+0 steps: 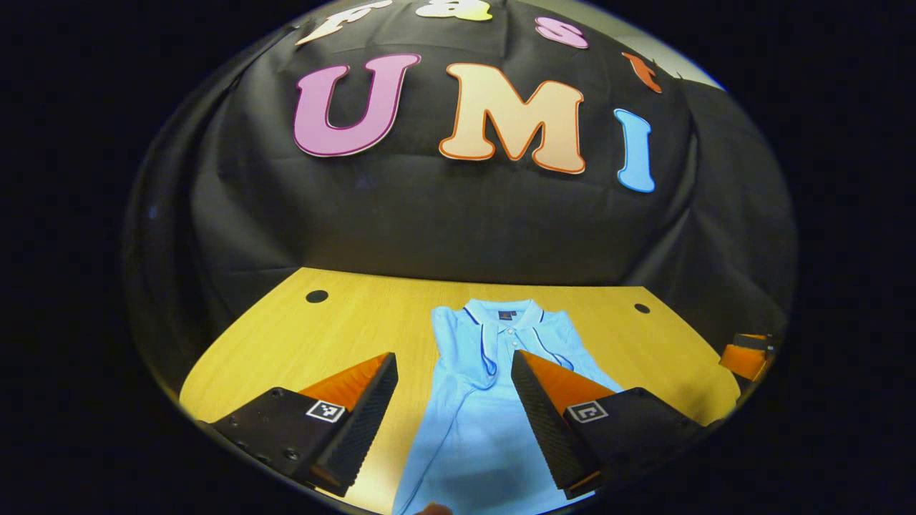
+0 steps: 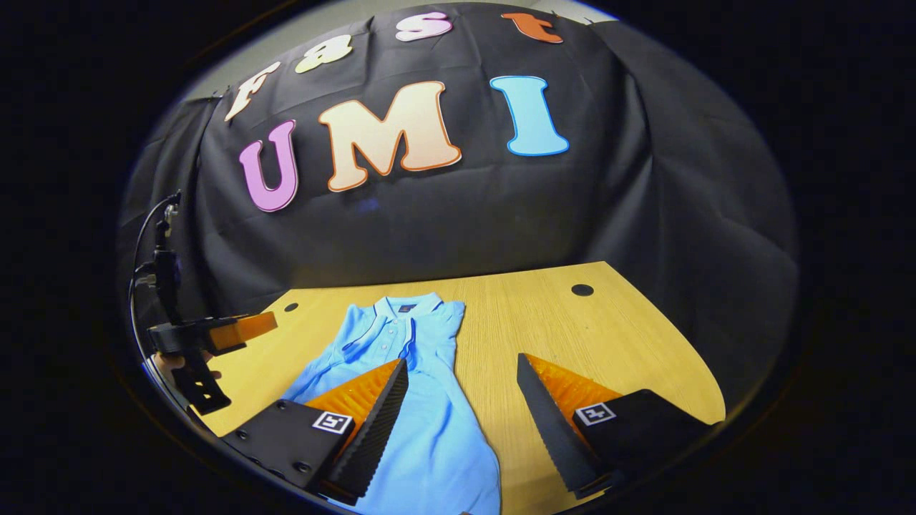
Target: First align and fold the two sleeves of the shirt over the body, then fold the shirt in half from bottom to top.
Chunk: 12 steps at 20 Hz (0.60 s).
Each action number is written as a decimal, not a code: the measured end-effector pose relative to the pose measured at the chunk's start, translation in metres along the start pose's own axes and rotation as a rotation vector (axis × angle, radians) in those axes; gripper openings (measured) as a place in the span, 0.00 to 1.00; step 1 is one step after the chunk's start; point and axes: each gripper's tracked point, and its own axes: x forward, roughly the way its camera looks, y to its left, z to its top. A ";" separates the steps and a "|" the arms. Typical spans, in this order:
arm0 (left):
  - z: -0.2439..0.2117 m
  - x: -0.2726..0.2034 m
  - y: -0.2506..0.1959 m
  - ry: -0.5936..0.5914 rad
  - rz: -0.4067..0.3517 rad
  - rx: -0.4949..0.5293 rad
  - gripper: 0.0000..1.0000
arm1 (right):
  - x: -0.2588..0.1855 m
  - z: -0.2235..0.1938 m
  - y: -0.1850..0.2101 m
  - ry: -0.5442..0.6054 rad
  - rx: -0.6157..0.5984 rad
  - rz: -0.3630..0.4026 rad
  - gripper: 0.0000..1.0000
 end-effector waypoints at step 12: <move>-0.118 -0.120 0.021 0.160 0.052 0.017 0.96 | -0.082 -0.109 -0.019 0.134 -0.072 -0.028 0.92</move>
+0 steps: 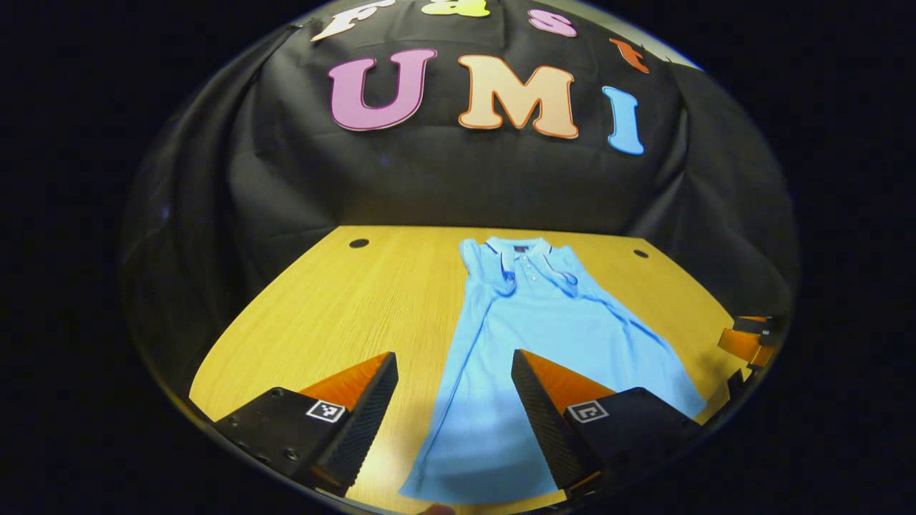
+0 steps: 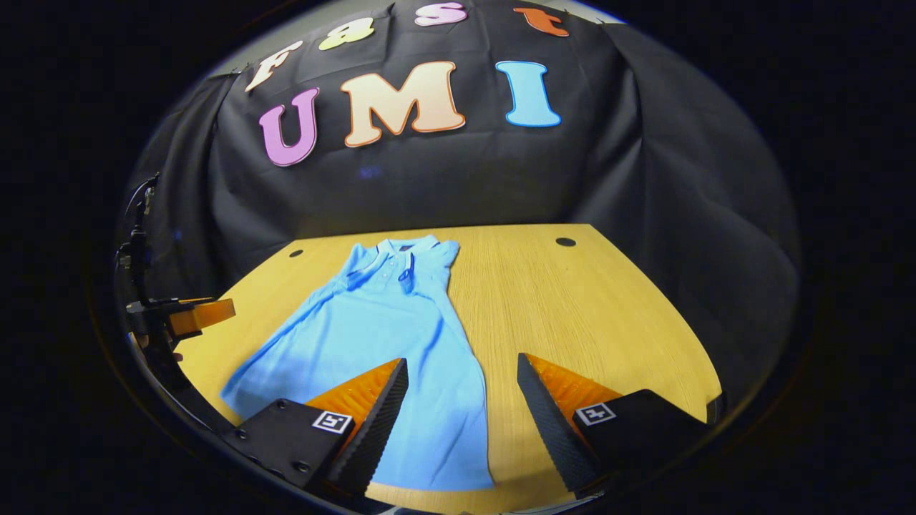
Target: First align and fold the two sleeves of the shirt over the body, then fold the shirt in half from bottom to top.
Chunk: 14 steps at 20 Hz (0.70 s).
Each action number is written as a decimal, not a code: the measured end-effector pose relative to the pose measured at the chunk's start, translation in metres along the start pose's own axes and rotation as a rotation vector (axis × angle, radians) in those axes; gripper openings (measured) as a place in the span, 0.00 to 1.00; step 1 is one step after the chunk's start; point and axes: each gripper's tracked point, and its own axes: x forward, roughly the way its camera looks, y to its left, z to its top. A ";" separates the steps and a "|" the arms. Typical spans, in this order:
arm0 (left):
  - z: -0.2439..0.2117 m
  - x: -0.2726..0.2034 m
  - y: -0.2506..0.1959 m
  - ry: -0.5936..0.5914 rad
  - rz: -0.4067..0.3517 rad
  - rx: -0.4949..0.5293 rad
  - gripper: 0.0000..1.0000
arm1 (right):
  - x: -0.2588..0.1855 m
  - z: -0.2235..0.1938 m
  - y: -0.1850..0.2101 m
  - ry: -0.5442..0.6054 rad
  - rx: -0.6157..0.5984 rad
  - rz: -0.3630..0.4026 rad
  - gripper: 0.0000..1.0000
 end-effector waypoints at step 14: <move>-0.142 -0.037 0.002 0.251 -0.044 0.024 0.96 | -0.008 -0.116 -0.007 0.215 -0.116 -0.078 0.98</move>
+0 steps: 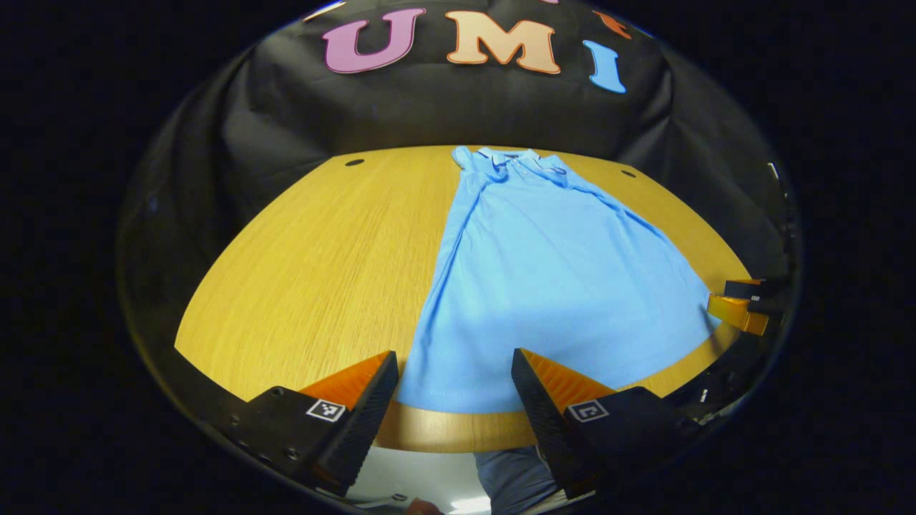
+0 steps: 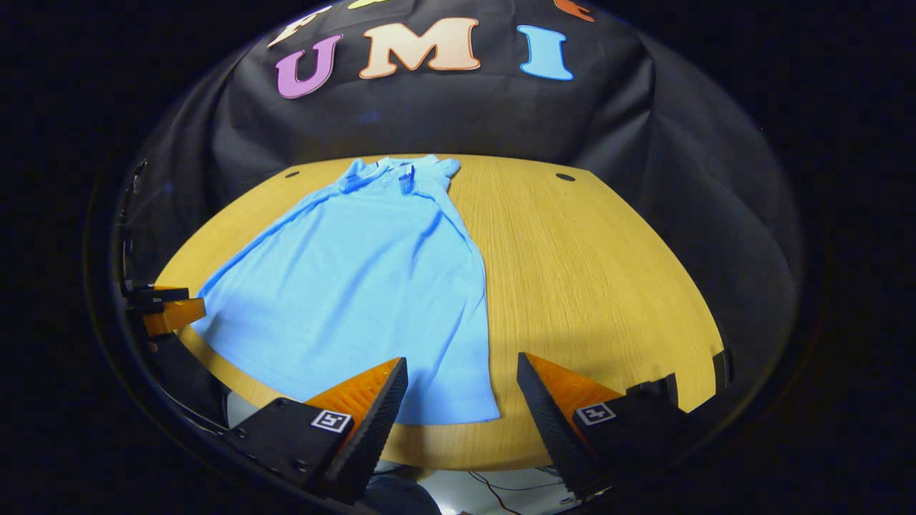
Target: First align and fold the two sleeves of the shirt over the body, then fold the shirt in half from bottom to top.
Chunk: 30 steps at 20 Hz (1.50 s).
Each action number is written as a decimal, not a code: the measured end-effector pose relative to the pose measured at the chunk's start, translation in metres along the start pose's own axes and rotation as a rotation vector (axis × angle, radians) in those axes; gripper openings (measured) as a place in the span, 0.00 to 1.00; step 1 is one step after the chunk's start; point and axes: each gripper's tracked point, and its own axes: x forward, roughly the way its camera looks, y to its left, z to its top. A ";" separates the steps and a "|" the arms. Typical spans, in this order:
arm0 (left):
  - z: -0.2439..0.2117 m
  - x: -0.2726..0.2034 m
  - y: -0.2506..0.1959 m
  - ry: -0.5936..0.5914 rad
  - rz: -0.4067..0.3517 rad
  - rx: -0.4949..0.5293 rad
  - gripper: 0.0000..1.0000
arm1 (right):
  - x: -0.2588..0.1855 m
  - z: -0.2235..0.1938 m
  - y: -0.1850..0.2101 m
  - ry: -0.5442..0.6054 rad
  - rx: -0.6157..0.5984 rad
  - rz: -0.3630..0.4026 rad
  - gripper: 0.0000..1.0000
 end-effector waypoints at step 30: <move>0.136 0.015 -0.006 -0.073 -0.083 -0.125 0.00 | 0.006 0.149 0.054 -0.115 0.218 0.195 0.02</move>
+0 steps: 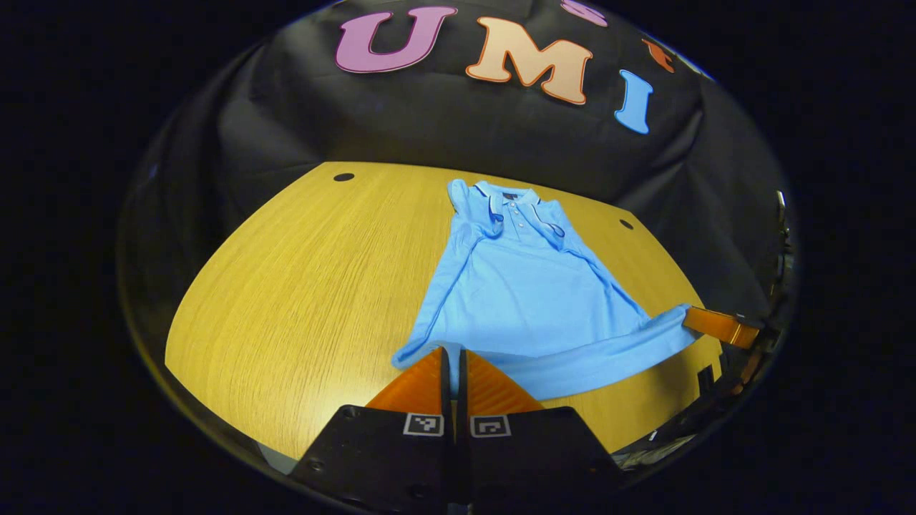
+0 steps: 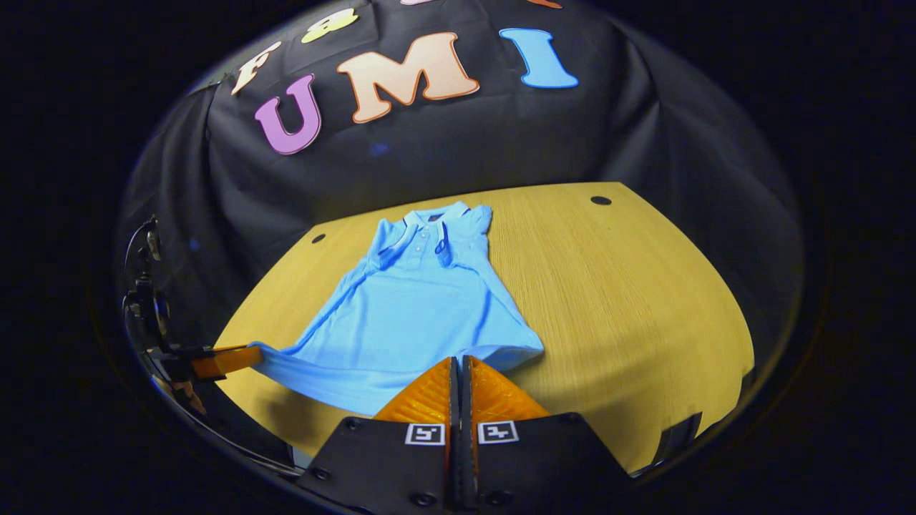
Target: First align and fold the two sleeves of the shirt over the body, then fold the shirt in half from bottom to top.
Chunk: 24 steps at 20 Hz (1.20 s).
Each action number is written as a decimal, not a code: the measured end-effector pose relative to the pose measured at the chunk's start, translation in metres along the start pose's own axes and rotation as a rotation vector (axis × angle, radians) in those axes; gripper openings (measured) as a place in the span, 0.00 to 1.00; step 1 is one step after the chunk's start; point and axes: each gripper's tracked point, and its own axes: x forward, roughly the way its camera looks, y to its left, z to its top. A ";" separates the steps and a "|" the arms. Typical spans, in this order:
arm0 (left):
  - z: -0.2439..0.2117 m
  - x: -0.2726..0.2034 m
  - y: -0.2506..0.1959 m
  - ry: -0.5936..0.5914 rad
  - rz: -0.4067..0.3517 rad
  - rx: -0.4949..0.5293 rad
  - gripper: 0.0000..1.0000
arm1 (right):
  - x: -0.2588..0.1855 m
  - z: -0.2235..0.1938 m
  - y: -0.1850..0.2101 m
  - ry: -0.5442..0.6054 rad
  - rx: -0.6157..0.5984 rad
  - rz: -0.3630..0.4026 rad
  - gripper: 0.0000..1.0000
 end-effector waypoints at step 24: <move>0.217 0.187 0.018 -0.132 -0.021 0.040 0.00 | 0.197 0.210 0.007 -0.224 0.059 -0.042 0.02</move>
